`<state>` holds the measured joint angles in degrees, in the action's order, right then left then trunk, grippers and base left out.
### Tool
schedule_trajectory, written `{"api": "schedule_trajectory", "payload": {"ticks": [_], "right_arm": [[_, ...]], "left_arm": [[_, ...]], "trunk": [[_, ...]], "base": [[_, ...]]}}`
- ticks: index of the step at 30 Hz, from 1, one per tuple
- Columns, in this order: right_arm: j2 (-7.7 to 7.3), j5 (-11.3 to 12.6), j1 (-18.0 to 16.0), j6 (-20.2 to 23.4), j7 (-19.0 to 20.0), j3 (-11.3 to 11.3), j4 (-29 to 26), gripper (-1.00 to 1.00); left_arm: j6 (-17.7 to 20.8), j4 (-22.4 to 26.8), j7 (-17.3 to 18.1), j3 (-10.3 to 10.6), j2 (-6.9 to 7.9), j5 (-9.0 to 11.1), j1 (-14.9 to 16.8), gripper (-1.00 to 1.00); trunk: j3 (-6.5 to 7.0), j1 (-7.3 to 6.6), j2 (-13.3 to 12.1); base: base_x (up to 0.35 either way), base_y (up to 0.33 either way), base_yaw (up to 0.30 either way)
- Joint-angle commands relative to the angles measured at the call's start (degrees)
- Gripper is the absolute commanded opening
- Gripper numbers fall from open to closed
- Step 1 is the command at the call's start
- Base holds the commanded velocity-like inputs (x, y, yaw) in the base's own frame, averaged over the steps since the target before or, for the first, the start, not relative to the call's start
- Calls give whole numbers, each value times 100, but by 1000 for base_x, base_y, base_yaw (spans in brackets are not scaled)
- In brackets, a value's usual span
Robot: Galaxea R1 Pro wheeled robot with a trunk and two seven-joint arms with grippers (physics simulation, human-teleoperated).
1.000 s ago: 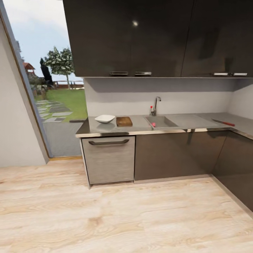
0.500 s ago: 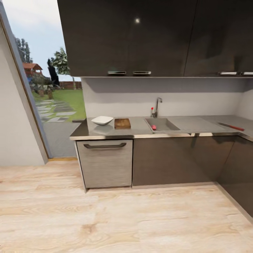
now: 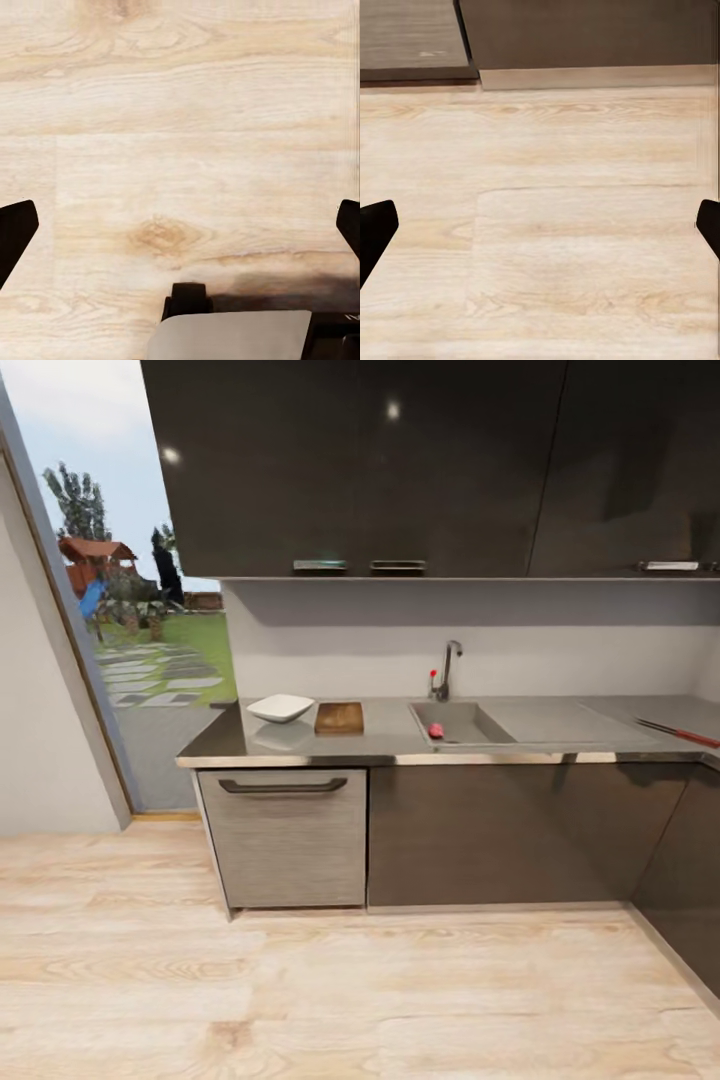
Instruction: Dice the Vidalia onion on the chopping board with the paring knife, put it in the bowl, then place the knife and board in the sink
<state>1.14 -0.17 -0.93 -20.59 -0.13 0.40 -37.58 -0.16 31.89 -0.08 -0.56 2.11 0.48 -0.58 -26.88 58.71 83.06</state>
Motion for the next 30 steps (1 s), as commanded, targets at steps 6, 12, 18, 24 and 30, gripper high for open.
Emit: {"api": "schedule_trajectory", "payload": {"ticks": [6, 12, 18, 24, 30], "right_arm": [[25, -36, -4, -18, -12, -4, 103, 100], [-35, -29, -4, 20, 7, -3, 282, 100], [-67, -20, -4, 23, 12, -5, 347, 100], [-70, -22, -4, 22, 13, -5, 356, 100], [-70, -22, -4, 27, 13, -5, 357, 100]], "left_arm": [[7, 4, -1, -6, -1, 5, -3, 100], [7, 11, -1, -6, 0, 5, -3, 100], [7, 13, -1, -6, -8, 5, -3, 100], [7, 26, -1, -6, -9, 5, -3, 100], [7, 9, -1, -6, -9, 5, -3, 100]], "trunk": [[-5, 2, 2], [-5, 2, 2], [-5, 2, 2], [-5, 2, 2], [67, -86, -158]], "base": [[110, -117, 0], [0, 0, 0], [0, 0, 0], [0, 0, 0], [0, 0, 0]]}}
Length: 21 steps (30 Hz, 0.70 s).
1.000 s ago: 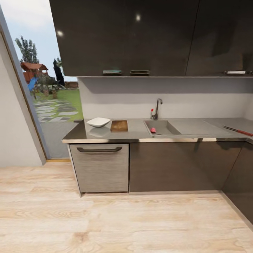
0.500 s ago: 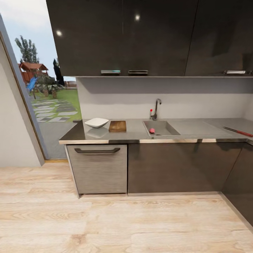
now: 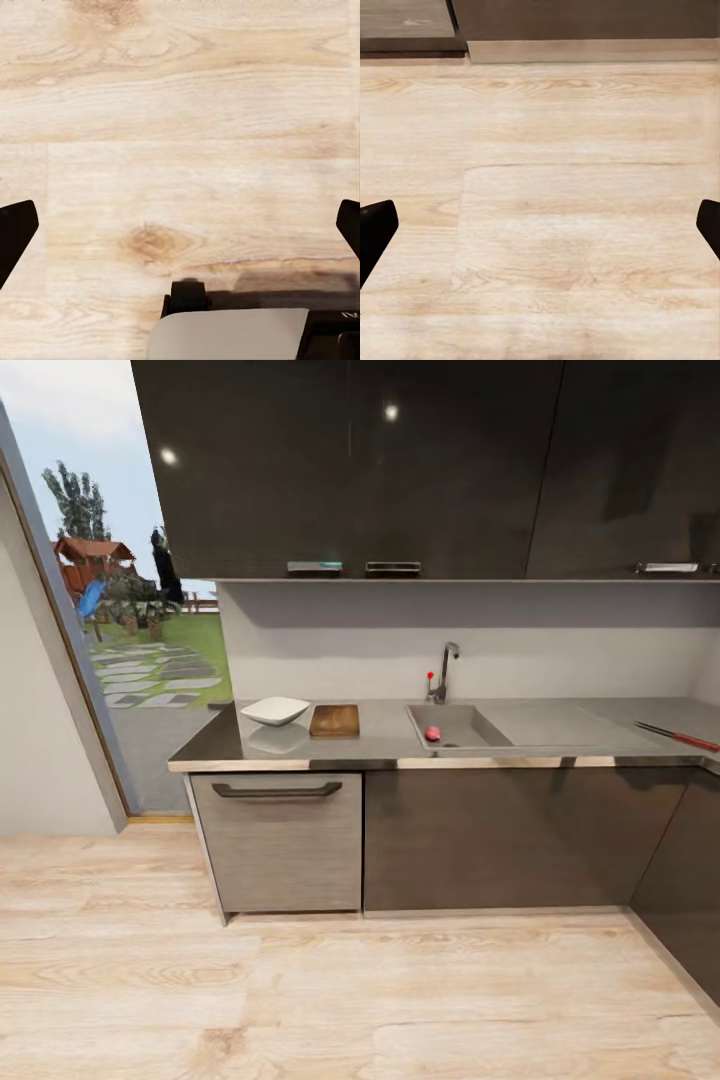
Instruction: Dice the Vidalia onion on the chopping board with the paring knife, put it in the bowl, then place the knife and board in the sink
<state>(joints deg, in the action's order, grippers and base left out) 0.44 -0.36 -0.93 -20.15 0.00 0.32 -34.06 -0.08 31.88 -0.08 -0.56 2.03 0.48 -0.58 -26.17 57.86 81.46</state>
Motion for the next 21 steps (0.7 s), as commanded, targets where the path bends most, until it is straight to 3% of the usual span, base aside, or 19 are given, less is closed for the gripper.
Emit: {"api": "schedule_trajectory", "payload": {"ticks": [1, 21], "right_arm": [[0, -4, -3, -19, 0, 3, 4, 100], [0, -8, -3, -24, 0, 12, 4, 100]], "left_arm": [[-1, 10, -1, -6, -1, 5, -3, 100], [-1, 11, -1, -6, -1, 5, -3, 100]], "trunk": [[14, -23, -39], [373, -462, -841]], "base": [[0, 0, 0], [0, 0, 0]]}}
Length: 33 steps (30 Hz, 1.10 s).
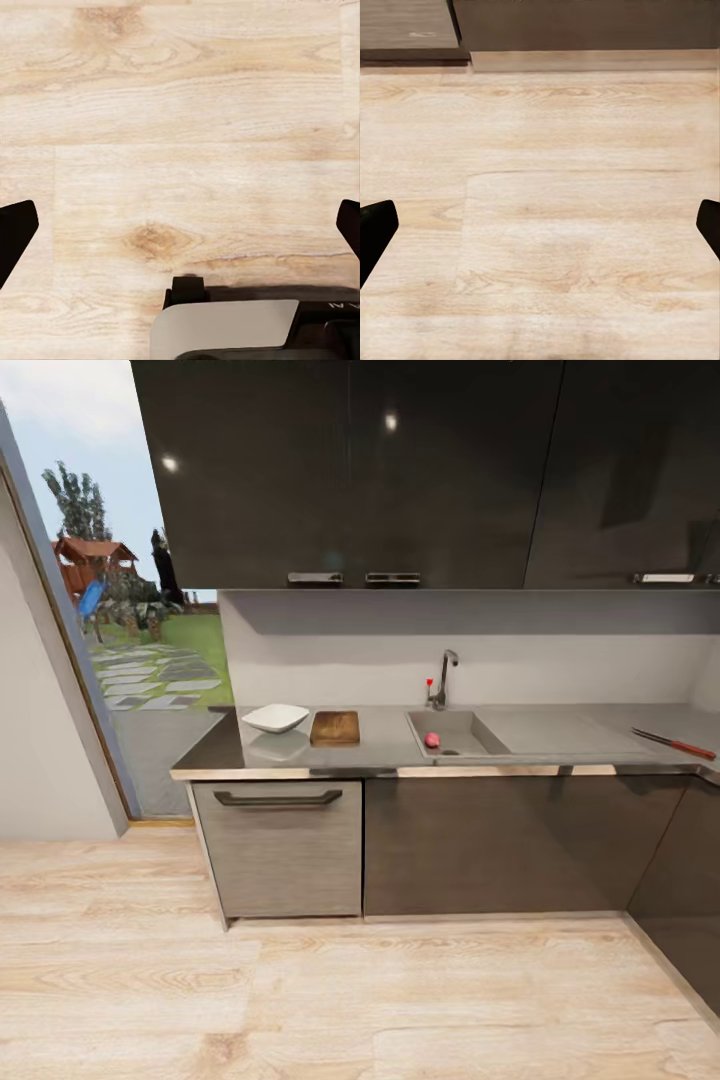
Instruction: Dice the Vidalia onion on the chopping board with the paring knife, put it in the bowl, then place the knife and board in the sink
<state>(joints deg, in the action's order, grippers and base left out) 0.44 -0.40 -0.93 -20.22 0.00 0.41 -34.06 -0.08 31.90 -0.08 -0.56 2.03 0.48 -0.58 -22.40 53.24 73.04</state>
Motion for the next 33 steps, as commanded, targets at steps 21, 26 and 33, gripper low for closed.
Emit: {"api": "schedule_trajectory", "payload": {"ticks": [21, 26, 33], "right_arm": [[0, -3, -4, -17, 0, 2, 4, 100], [0, -4, -4, -17, 0, 3, 4, 100], [0, 0, -4, -17, 0, 3, 4, 100]], "left_arm": [[-1, 13, -1, -6, -1, 5, -3, 100], [-1, 4, -1, -6, -1, 5, -3, 100], [-1, 4, -1, -6, -1, 5, -3, 100]], "trunk": [[373, -462, -841], [462, -572, -1041], [588, -725, -1322]], "base": [[0, 0, 0], [0, 0, 0], [0, 0, 0]]}}
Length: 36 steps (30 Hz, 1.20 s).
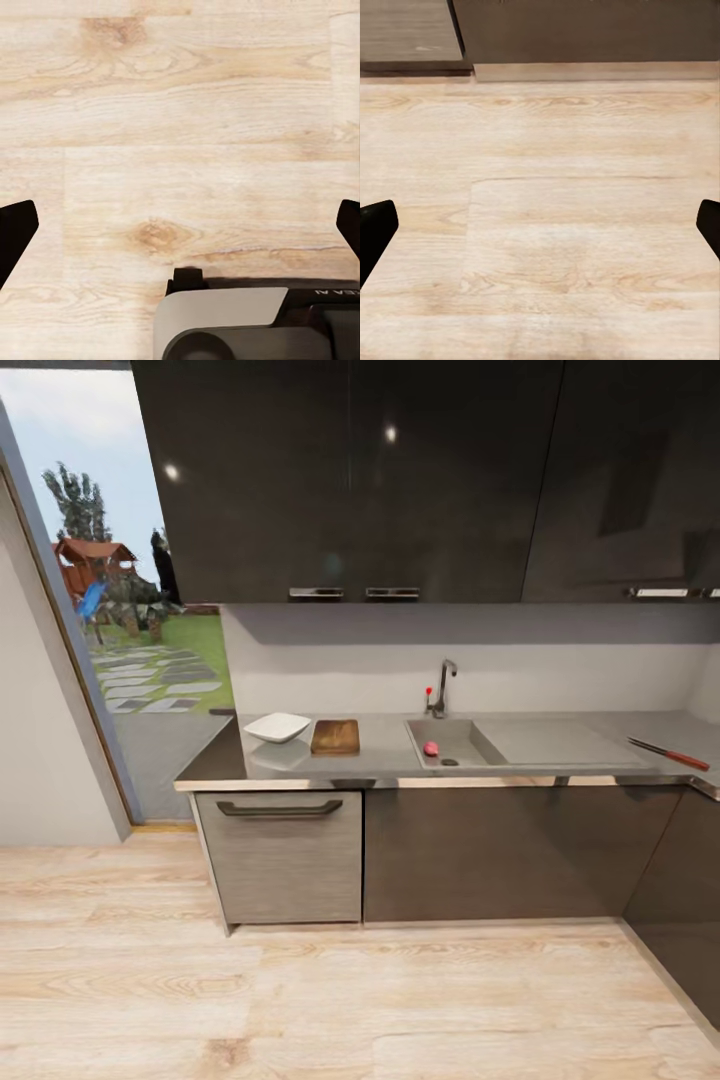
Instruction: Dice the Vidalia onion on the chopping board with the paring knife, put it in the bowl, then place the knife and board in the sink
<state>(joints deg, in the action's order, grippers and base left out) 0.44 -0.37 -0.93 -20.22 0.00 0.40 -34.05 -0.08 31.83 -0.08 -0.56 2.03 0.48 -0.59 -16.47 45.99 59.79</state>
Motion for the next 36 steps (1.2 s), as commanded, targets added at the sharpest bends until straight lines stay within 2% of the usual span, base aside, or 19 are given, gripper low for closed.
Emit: {"api": "schedule_trajectory", "payload": {"ticks": [1, 36], "right_arm": [[0, -5, -4, -17, 0, 3, 4, 100], [0, -7, -4, -17, -9, 3, 4, 100]], "left_arm": [[-1, 10, -1, -6, -1, 5, -3, 100], [-1, 13, -1, -6, -1, 5, -3, 100]], "trunk": [[13, -22, -38], [641, -791, -1441]], "base": [[0, 0, 0], [0, 0, 0]]}}
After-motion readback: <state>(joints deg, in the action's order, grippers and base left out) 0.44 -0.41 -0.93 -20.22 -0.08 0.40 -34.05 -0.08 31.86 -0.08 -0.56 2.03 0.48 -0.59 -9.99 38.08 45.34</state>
